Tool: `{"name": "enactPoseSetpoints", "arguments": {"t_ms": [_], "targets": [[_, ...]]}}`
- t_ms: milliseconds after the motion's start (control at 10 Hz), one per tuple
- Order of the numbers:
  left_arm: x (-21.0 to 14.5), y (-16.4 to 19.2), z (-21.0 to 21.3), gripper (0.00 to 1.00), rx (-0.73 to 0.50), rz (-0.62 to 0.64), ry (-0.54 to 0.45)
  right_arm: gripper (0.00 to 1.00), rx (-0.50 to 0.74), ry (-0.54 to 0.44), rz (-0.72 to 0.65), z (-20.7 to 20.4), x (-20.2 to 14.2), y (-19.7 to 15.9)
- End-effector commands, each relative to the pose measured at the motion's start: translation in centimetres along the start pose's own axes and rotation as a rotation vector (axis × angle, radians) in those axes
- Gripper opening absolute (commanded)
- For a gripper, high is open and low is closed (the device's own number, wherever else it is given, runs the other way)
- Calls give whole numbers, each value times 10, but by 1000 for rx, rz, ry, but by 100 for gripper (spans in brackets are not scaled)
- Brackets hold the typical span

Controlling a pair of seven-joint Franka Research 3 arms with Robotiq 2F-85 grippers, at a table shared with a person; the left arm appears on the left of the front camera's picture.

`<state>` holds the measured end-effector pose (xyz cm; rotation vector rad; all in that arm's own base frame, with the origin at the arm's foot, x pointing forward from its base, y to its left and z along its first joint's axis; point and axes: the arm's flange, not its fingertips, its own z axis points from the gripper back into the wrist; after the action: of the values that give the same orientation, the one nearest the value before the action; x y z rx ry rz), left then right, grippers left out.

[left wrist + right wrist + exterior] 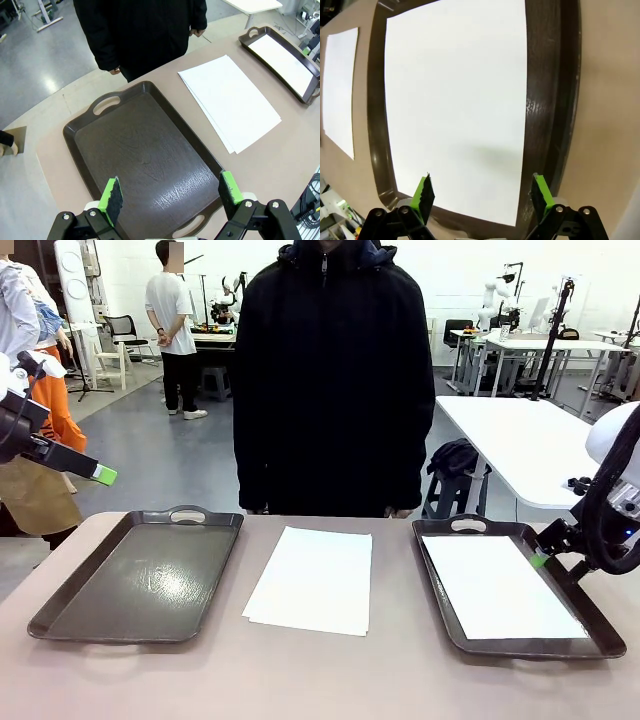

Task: Sort the A4 documents.
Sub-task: Place the A4 Paper in the designated Handle tray.

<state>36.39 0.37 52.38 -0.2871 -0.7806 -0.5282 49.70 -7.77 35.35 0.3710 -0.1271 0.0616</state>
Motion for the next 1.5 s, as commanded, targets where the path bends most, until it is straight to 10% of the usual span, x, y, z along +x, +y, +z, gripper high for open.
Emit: {"name": "enactPoseSetpoints", "arguments": {"t_ms": [0,1400], "targets": [[-1,2,-2,100,-4,5,-9,100,-34,-3,-24,0,-5,3],[-1,2,-2,100,-4,5,-9,100,-3,-1,-4,1,0,0]]}}
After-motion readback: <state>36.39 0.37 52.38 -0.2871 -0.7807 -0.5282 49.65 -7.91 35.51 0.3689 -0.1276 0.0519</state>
